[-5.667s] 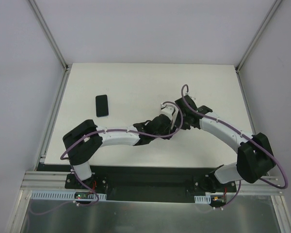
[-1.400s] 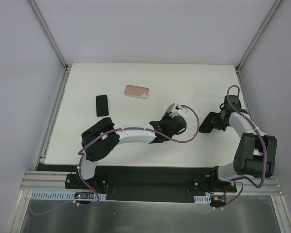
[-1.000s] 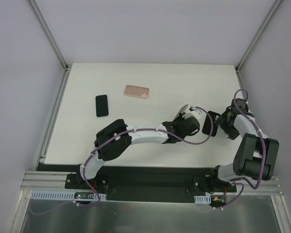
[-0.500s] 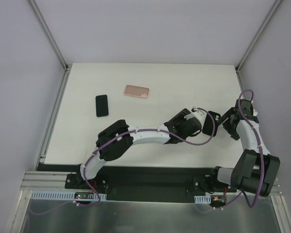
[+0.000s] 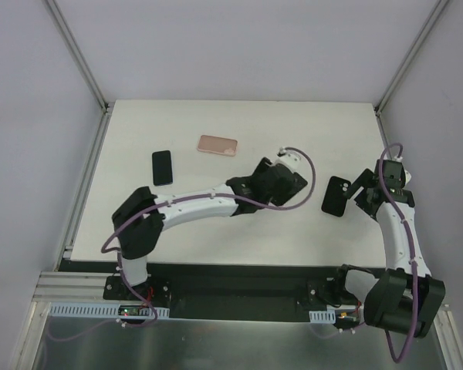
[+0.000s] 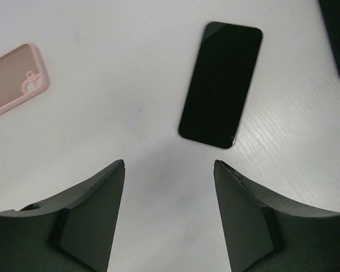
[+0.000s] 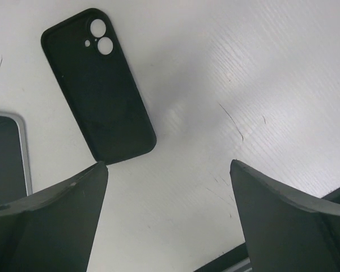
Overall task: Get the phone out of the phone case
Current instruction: Place the phone at the center of the board, then reset both arms
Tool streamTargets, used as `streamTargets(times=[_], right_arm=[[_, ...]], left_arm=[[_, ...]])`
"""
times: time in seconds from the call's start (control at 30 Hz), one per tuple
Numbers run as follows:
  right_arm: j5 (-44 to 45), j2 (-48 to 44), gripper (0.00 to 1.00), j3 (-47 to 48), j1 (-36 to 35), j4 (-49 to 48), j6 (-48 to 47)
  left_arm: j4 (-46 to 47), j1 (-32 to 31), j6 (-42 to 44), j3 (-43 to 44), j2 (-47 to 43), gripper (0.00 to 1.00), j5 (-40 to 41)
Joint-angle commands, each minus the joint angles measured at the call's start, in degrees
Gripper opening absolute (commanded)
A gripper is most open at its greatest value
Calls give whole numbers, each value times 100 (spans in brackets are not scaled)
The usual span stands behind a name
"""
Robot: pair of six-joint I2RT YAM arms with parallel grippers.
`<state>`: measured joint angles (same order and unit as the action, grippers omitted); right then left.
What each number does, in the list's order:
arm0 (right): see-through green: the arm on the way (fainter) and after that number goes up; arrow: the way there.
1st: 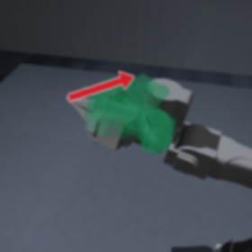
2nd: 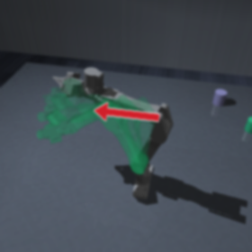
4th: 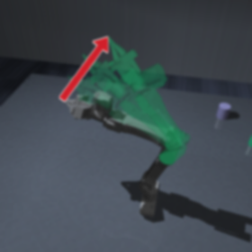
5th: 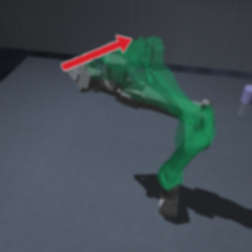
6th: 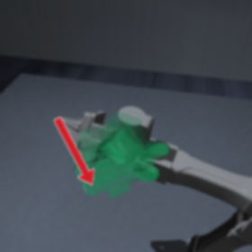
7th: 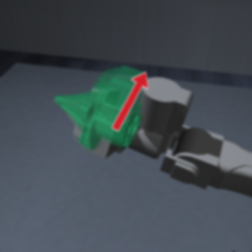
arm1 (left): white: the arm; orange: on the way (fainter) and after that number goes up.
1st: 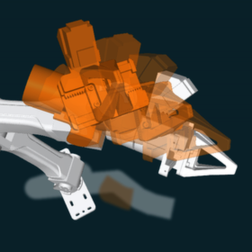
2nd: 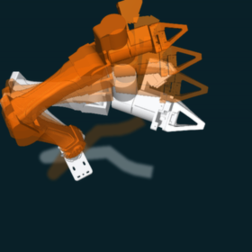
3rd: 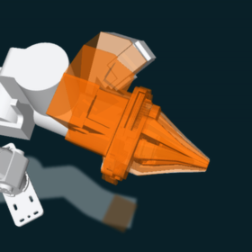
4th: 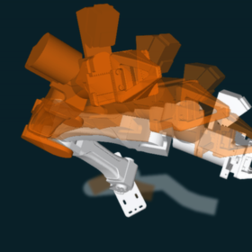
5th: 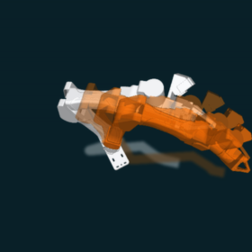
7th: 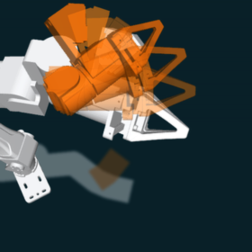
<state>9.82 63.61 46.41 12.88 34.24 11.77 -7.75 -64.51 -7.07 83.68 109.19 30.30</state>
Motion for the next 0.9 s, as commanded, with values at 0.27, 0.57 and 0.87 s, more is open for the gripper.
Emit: streamTargets(times=[0.27, 0.57, 0.87], right_arm=[[696, -1219, 93, 351, -427, 768, -360], [960, -1492, 93, 263, -427, 760, -289], [1083, -1492, 92, 245, -427, 786, -193]], left_arm=[[-753, 2003, -637, -1574, -3103, 73, -341], [-974, 3391, -1437, -2145, -3720, 76, -1078], [-1000, 3849, -1780, -2181, -3729, 76, -1659]])
